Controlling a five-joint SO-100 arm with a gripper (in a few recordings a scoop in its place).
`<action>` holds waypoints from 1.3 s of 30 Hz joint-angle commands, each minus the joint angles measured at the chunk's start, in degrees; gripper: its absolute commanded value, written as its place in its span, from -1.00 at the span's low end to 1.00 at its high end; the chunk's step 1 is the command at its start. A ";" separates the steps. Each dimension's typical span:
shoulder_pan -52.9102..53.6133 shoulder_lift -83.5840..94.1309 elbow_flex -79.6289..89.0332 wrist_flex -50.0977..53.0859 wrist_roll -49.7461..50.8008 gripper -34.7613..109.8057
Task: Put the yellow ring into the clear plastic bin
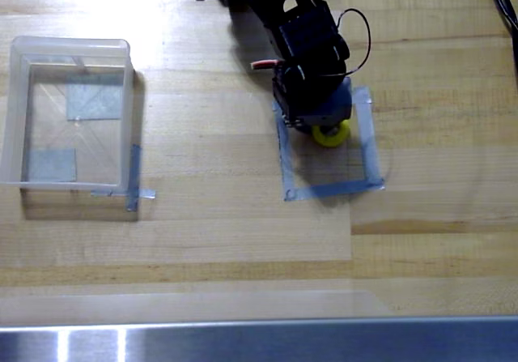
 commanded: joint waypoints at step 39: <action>53.53 28.39 -13.54 24.87 -26.89 -0.52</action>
